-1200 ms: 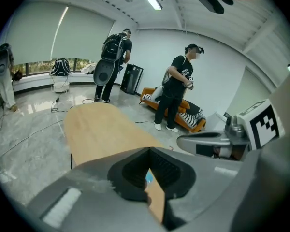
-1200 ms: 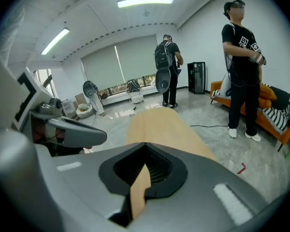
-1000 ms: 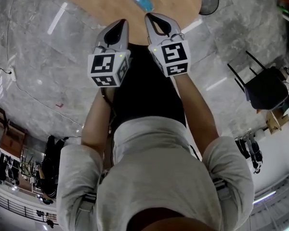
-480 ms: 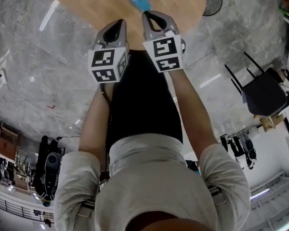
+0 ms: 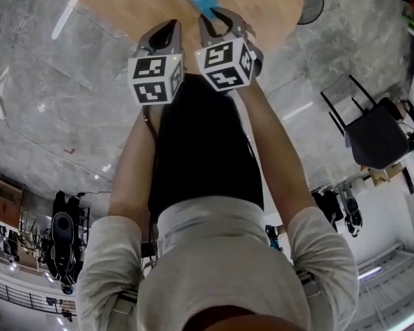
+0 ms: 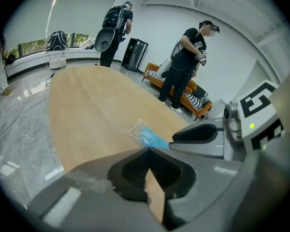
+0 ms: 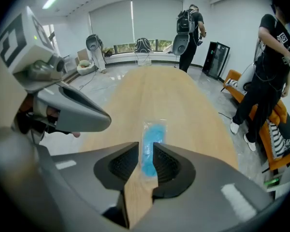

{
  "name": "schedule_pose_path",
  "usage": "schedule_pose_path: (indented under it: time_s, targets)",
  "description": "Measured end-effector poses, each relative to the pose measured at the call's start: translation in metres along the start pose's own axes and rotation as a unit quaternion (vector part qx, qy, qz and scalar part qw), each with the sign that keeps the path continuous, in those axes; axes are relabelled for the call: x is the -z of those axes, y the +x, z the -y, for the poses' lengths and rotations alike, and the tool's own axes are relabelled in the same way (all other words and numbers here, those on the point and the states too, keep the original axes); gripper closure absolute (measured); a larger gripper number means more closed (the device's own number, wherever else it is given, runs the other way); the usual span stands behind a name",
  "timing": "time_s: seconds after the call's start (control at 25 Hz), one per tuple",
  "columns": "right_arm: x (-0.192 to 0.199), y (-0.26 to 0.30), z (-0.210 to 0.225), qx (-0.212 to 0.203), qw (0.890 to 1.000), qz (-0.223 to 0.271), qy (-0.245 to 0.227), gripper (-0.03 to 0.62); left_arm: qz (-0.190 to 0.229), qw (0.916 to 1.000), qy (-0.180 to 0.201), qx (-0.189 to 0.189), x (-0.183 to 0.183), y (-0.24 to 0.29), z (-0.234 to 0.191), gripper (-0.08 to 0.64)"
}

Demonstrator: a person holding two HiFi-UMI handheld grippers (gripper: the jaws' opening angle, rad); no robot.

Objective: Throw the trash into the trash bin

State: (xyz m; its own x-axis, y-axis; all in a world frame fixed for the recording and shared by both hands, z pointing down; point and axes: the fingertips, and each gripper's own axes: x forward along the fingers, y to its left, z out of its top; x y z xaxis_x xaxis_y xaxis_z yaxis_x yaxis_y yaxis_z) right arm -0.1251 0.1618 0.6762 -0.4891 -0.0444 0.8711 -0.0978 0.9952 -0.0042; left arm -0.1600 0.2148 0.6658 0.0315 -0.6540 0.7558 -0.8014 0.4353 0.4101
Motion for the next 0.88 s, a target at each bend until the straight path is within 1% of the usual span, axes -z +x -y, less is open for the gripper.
schedule_pose_path:
  time_s: [0.12,0.24,0.36,0.4,0.48,0.56,0.72,0.8,0.88]
  targets:
    - [0.007,0.014,-0.003,-0.002,1.0,-0.02,-0.017,0.492,-0.007,1.0,-0.006,-0.001,0.009,0.0,-0.004,0.541]
    - [0.019,0.03,-0.004,0.003,0.998,-0.05,-0.041,0.492,-0.015,0.9998,-0.01,-0.003,0.016,-0.003,-0.008,0.541]
    - [0.033,0.048,-0.001,-0.001,0.996,-0.081,-0.041,0.494,-0.015,0.9998,-0.01,0.0,0.015,-0.005,-0.009,0.541]
    - [0.037,0.054,0.0,-0.002,0.995,-0.088,-0.037,0.504,-0.015,0.9999,-0.008,0.001,0.014,-0.005,-0.009,0.541]
    - [0.04,0.063,0.002,-0.004,0.995,-0.095,-0.031,0.547,-0.016,0.9999,-0.002,0.006,0.014,-0.007,-0.009,0.541]
    - [0.038,0.064,0.005,-0.006,0.995,-0.096,-0.026,0.574,-0.018,0.9998,0.004,0.01,0.013,-0.01,-0.008,0.541]
    - [0.019,0.044,0.012,0.004,0.997,-0.071,-0.004,0.578,-0.014,0.9998,0.007,0.01,0.002,-0.02,-0.003,0.541]
    - [0.005,0.026,0.01,0.006,0.998,-0.052,0.02,0.578,-0.007,0.9999,0.012,0.01,-0.009,-0.031,0.001,0.541]
    - [-0.007,0.005,0.008,0.006,0.998,-0.034,0.055,0.58,-0.001,0.9997,0.02,0.012,-0.022,-0.043,0.007,0.541]
